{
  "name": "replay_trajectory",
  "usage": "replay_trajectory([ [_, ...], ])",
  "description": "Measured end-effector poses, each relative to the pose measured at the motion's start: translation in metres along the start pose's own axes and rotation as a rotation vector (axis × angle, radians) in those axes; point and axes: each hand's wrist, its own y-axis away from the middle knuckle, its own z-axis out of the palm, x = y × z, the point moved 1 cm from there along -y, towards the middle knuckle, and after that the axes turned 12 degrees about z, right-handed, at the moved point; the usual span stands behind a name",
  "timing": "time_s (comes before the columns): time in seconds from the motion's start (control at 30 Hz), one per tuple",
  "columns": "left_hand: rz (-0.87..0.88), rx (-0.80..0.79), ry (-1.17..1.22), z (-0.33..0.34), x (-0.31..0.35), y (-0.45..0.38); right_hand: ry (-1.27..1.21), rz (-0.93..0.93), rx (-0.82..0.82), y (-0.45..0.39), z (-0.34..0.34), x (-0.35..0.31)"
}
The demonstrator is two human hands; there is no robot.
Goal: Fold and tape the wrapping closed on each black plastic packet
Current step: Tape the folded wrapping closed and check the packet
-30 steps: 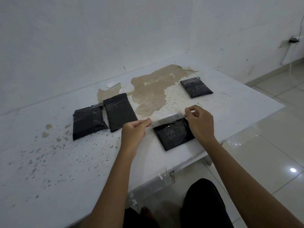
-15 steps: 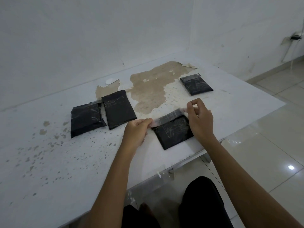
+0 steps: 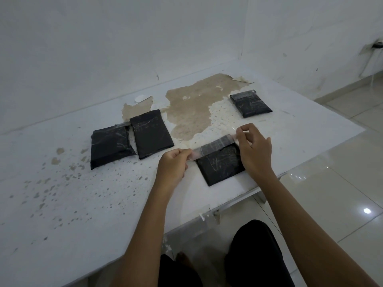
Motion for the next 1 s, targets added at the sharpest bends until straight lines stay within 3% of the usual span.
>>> replay_trajectory([
  [0.33,0.039,-0.014,-0.003,-0.002,0.000,0.006,0.143,-0.013,0.071,0.001,0.004,0.003],
  [1.0,0.087,0.117,-0.068,0.006,-0.005,0.010,0.069,-0.013,0.101,0.001,-0.002,0.004],
])
